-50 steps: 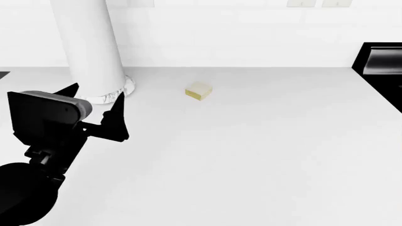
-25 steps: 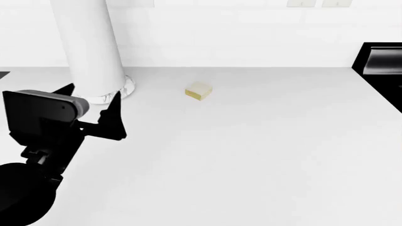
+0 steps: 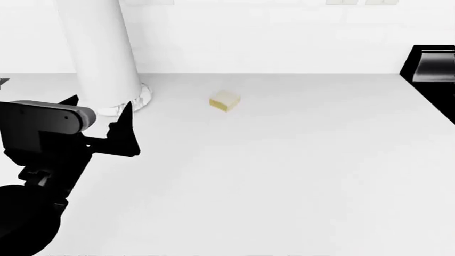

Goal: A wet mug is on the counter and needs to be dried. Pick it up and place it upside down in the open cabinet.

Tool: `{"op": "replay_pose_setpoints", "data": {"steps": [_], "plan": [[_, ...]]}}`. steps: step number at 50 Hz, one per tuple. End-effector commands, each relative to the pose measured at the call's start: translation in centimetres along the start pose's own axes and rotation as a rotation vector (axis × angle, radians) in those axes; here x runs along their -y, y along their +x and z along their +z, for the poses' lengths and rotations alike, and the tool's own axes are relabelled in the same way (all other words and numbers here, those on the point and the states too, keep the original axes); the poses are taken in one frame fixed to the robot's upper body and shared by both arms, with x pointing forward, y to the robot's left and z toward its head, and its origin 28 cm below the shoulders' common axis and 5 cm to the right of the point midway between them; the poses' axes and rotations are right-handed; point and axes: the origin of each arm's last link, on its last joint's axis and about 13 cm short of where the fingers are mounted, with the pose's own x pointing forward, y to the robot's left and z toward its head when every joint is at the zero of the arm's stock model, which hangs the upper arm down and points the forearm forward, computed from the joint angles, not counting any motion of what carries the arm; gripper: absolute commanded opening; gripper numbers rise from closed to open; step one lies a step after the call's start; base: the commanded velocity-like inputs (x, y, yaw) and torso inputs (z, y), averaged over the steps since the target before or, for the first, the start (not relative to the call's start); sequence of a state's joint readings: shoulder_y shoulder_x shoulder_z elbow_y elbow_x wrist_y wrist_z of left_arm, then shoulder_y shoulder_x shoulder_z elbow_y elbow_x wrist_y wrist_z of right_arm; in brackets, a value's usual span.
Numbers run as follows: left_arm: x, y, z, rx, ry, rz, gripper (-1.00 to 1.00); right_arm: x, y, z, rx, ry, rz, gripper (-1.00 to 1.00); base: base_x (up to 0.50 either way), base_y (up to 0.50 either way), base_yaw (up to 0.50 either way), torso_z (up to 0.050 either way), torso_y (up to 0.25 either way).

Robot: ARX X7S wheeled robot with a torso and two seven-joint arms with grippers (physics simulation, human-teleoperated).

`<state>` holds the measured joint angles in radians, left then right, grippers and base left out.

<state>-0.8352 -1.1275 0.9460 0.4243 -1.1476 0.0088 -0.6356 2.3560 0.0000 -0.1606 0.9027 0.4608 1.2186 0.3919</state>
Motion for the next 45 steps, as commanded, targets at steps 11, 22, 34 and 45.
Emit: {"op": "replay_pose_setpoints", "data": {"steps": [11,22,34,45], "plan": [[-0.1,-0.3,0.1,0.003,0.000,0.007,1.00,-0.1,0.1,-0.2,-0.006,-0.032,-0.017,-1.00,0.00,0.00,0.00,0.000,-0.198],[-0.1,-0.3,0.2,-0.005,-0.011,0.004,1.00,-0.1,0.4,-0.4,-0.017,-0.037,-0.018,-1.00,0.00,0.00,0.00,0.000,-0.001],[-0.3,-0.1,0.1,-0.020,-0.013,0.012,1.00,-0.2,1.3,-1.3,-0.067,-0.037,-0.008,-1.00,0.00,0.00,0.00,0.000,-0.008],[-0.5,-0.1,0.1,-0.027,-0.015,0.016,1.00,-0.5,1.6,-2.1,-0.139,-0.035,-0.005,-1.00,0.00,0.00,0.00,0.000,-0.009]]}}
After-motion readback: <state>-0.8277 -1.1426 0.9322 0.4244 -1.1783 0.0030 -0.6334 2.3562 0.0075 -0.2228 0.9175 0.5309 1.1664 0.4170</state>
